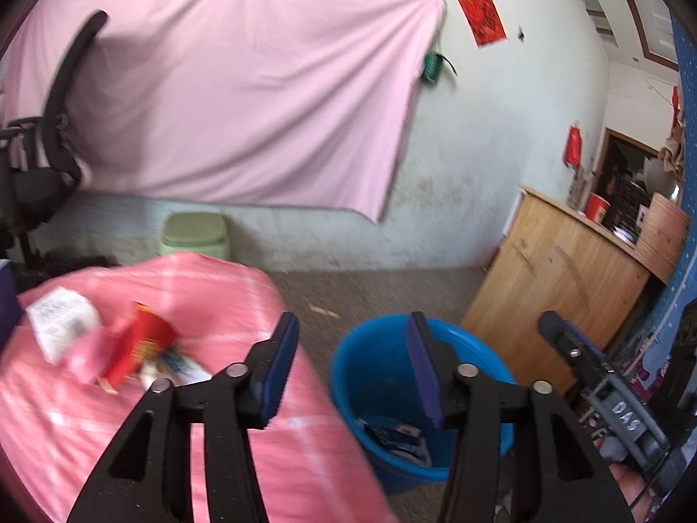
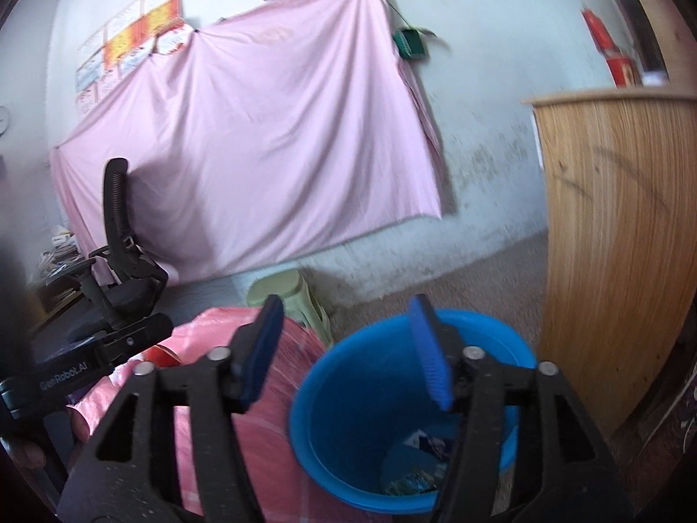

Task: Collect trash
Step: 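Move both tools back over the table toward the white items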

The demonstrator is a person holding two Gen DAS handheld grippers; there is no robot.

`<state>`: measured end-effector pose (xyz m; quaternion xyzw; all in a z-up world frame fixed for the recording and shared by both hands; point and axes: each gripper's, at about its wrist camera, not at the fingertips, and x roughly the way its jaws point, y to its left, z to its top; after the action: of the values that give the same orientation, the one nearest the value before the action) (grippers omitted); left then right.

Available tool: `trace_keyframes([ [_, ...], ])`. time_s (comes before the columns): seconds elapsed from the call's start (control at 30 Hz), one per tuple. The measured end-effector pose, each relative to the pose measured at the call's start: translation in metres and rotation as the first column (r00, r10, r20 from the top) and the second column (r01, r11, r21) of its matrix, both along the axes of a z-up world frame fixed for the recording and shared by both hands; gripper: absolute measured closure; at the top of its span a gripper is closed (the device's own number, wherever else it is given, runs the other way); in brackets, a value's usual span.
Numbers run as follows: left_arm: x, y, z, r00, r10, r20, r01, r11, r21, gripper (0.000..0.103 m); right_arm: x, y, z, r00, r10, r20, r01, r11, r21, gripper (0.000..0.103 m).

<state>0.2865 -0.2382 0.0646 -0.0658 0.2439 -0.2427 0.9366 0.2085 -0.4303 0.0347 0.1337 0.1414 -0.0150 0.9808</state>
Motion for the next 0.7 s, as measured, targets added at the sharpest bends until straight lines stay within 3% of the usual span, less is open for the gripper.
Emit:
trace_keyframes([
  [0.2,-0.017,0.050,0.010,0.989,0.121,0.089,-0.120,0.993,-0.019,0.022,-0.002,0.032,0.015,0.994,0.063,0.084,-0.060,0.997,-0.043,0.000],
  [0.33,-0.026,0.079,0.014,0.975,0.178,0.133,-0.176,0.984,-0.027,0.016,0.000,0.054,0.023,0.986,0.111,0.123,-0.106,0.993,-0.052,0.000],
  [0.4,-0.033,0.095,0.014,0.964,0.215,0.155,-0.212,0.977,-0.040,0.006,0.000,0.064,0.026,0.980,0.130,0.149,-0.123,0.991,-0.052,0.000],
  [0.7,-0.055,0.156,0.013,0.910,0.360,0.205,-0.352,0.933,-0.076,0.003,0.000,0.114,0.032,0.951,0.208,0.229,-0.188,0.976,-0.106,0.000],
])
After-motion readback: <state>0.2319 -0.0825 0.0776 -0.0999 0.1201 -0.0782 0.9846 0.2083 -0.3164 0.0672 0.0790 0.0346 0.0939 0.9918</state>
